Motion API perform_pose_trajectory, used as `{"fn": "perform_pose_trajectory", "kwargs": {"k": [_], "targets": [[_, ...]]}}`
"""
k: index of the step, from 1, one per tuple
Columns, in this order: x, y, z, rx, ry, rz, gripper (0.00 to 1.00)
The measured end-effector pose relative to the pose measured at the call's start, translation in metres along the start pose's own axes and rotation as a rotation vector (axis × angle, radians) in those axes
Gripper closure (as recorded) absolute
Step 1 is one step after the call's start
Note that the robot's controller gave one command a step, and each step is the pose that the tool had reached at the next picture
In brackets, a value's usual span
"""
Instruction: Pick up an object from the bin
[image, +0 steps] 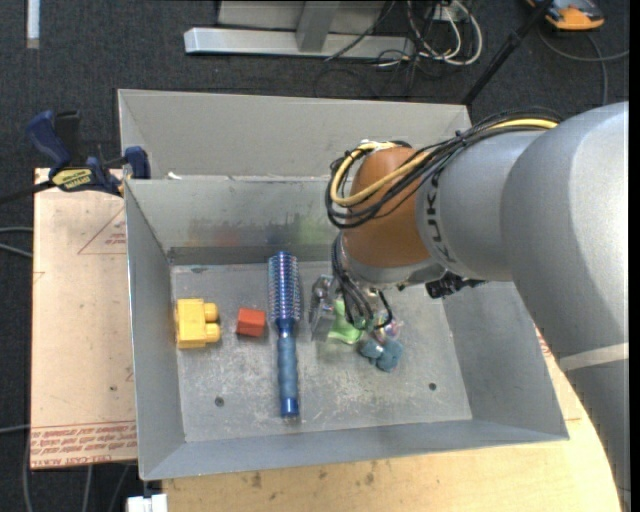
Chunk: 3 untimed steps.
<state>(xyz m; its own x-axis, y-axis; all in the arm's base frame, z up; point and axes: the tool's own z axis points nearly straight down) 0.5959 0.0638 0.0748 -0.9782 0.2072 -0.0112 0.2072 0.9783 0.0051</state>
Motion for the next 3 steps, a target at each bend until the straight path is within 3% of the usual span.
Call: {"fn": "perform_pose_trajectory", "kwargs": {"k": [1, 2, 3], "targets": [[0.003, -0.001, 0.003, 0.003, 0.008, 0.0, 0.0], [-0.018, 0.1, -0.002, 0.003, 0.011, 0.159, 0.0], [-0.008, 0.149, 0.005, 0.002, 0.008, -0.22, 0.0]]}}
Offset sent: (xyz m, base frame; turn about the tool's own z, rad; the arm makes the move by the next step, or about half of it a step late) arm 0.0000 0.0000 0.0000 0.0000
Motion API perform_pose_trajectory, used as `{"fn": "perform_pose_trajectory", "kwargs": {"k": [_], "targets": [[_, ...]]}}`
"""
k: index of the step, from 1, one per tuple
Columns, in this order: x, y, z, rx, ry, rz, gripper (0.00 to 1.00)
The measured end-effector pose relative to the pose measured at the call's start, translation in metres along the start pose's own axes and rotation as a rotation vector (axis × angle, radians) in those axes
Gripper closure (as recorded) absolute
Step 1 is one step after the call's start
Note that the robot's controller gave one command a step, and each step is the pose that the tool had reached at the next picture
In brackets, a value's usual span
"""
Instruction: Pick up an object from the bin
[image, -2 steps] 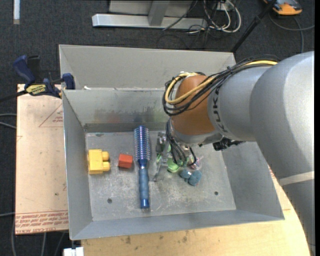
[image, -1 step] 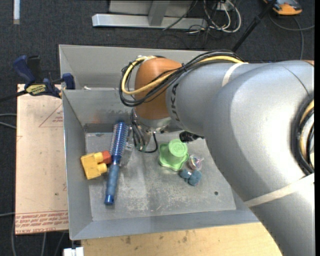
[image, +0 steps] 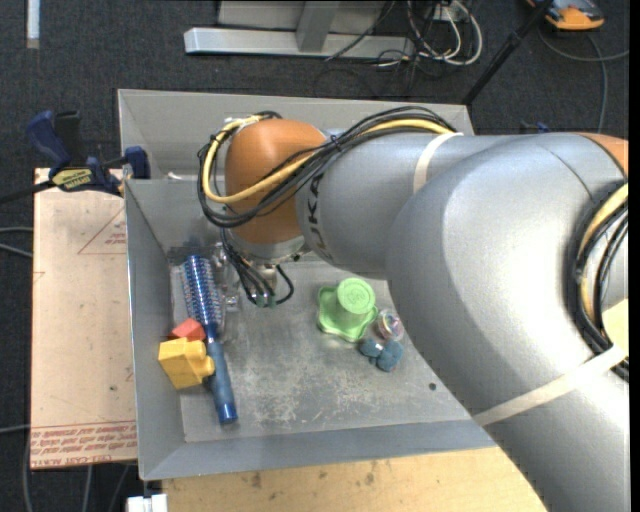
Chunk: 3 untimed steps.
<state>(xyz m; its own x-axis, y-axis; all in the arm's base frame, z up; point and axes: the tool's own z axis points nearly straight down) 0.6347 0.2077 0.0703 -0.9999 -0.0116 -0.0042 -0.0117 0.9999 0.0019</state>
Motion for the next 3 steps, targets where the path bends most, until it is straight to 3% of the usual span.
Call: {"fn": "perform_pose_trajectory", "kwargs": {"k": [1, 2, 3], "targets": [[0.027, 0.033, -0.02, 0.007, 0.001, -0.477, 0.0], [0.051, 0.04, 0.0, 0.007, 0.007, -1.07, 0.0], [0.109, 0.028, -0.014, 0.0, -0.003, -1.462, 0.0]]}}
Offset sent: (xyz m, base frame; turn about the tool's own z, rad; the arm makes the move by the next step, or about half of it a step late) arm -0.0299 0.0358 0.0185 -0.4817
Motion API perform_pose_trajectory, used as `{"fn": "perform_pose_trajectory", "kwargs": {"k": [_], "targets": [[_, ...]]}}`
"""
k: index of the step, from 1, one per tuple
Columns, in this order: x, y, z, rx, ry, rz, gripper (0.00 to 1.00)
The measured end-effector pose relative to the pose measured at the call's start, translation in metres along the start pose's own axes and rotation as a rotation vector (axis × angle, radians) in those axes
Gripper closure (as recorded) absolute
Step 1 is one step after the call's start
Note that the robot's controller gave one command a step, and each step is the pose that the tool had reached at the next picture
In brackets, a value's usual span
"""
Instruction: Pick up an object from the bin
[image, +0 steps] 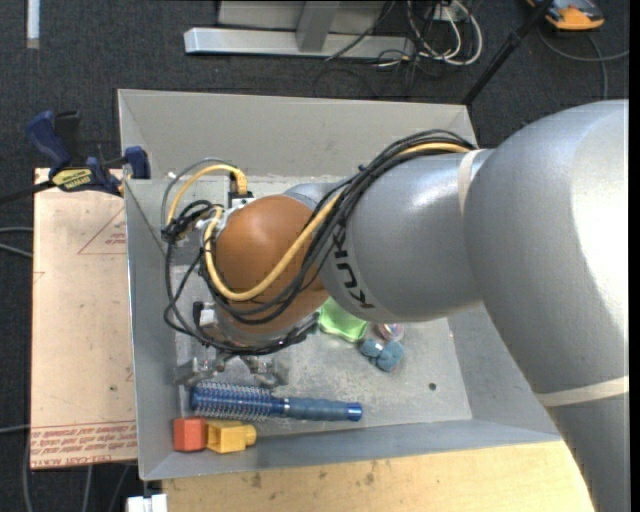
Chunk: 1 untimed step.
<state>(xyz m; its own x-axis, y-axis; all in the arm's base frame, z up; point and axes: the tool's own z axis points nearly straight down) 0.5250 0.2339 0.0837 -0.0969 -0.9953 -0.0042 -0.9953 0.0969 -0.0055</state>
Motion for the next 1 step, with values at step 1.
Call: {"fn": "perform_pose_trajectory", "kwargs": {"k": [1], "targets": [[0.0522, 0.0116, -0.0027, -0.007, 0.003, -0.378, 0.0]]}}
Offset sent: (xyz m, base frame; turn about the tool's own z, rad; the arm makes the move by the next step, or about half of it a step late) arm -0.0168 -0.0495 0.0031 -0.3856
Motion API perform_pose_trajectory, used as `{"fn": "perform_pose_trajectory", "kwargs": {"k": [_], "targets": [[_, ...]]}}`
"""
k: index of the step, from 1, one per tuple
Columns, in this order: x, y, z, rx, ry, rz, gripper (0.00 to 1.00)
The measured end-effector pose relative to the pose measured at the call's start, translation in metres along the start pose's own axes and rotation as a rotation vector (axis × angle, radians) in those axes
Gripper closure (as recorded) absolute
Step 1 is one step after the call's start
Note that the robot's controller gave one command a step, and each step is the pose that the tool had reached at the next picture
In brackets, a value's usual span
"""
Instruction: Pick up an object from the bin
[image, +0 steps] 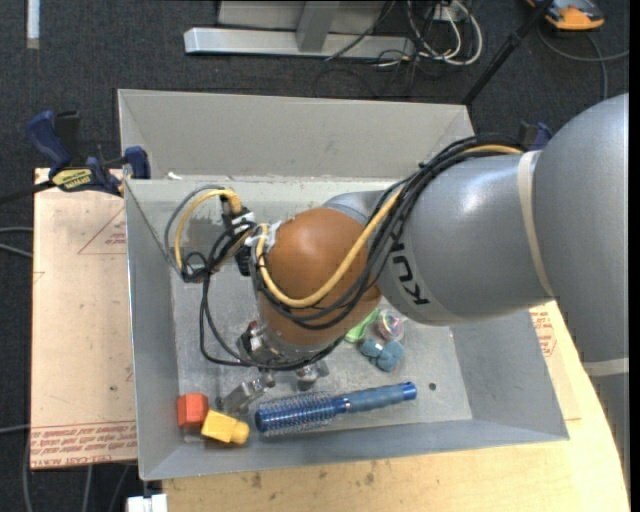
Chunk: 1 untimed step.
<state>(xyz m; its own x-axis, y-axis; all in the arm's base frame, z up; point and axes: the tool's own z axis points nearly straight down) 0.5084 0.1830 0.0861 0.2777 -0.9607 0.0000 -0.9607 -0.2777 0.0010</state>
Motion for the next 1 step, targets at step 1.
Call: {"fn": "perform_pose_trajectory", "kwargs": {"k": [1], "targets": [[0.017, 0.0342, 0.0137, 0.004, -0.002, -0.061, 0.0]]}}
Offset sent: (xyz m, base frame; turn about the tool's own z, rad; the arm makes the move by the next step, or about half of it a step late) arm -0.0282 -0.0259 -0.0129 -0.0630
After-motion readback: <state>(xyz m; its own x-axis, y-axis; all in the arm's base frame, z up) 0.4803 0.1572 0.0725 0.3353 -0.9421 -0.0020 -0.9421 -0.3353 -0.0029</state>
